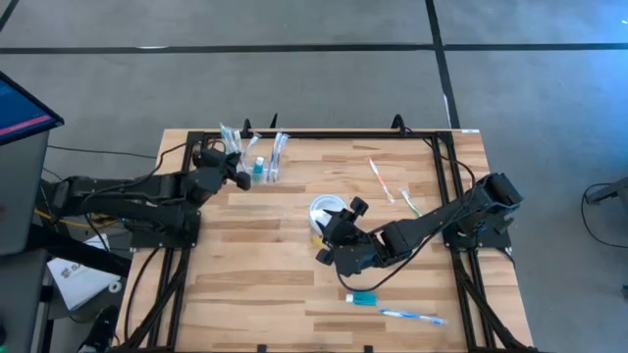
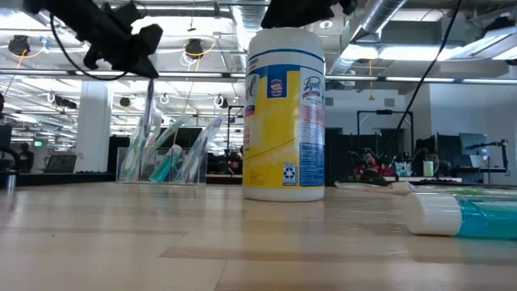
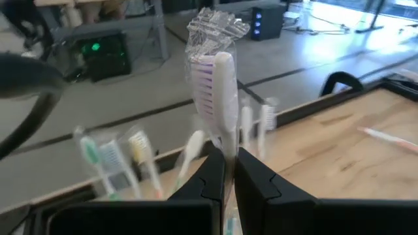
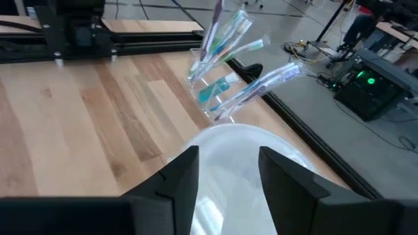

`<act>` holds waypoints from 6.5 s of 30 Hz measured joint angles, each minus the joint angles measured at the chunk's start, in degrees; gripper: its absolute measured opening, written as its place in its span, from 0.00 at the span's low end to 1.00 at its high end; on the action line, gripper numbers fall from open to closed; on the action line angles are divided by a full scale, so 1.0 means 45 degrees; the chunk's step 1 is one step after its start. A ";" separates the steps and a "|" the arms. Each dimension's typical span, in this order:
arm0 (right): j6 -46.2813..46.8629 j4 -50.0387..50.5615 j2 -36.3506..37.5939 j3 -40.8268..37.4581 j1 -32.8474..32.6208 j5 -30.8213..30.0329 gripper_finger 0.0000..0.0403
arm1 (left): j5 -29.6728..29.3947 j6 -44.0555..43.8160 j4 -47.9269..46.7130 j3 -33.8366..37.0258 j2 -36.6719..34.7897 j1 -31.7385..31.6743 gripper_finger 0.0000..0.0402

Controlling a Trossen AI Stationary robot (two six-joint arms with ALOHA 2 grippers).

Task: Pick & Place toothbrushing station
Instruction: Put the purple toothbrush into the transparent organizer, then put the orange toothbrush into the transparent organizer

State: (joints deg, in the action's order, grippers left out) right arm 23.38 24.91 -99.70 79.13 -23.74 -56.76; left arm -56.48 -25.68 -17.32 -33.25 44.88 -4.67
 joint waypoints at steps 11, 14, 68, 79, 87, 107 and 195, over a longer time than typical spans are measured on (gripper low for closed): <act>0.0000 0.0272 0.0000 0.0000 0.0322 0.0002 0.38 | 0.0663 0.0284 -0.0108 0.0523 -0.1119 -0.1347 0.01; 0.0000 0.0275 0.0000 -0.0003 0.0398 0.0002 0.38 | 0.0676 0.0324 -0.0164 0.0523 -0.1030 -0.1714 0.01; 0.0010 0.0174 0.0005 -0.0159 0.0567 0.0036 0.35 | 0.1902 -0.0737 0.3478 0.4339 -0.0557 -0.3651 0.09; 0.0010 0.0174 0.0005 -0.0160 0.0567 0.0036 0.36 | 0.1936 -0.0737 0.3557 0.4341 -0.0557 -0.3651 0.18; 0.0010 0.0174 0.0005 -0.0160 0.0562 0.0040 0.34 | 0.1657 -0.0735 0.3599 0.4341 -0.0555 -0.3651 0.26; 0.0005 0.0169 0.0000 -0.0160 0.0615 0.0045 0.35 | 0.1519 0.0317 0.4635 0.4341 -0.0557 -0.3651 0.46; 0.7056 1.1892 0.2531 0.0415 0.0805 -0.0194 0.42 | 0.7501 0.3655 1.2115 0.4054 -0.0369 0.1894 0.37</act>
State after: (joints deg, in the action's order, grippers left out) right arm 55.13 78.43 -88.31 81.00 -20.12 -57.63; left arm -22.73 -9.23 37.20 -15.00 43.22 3.85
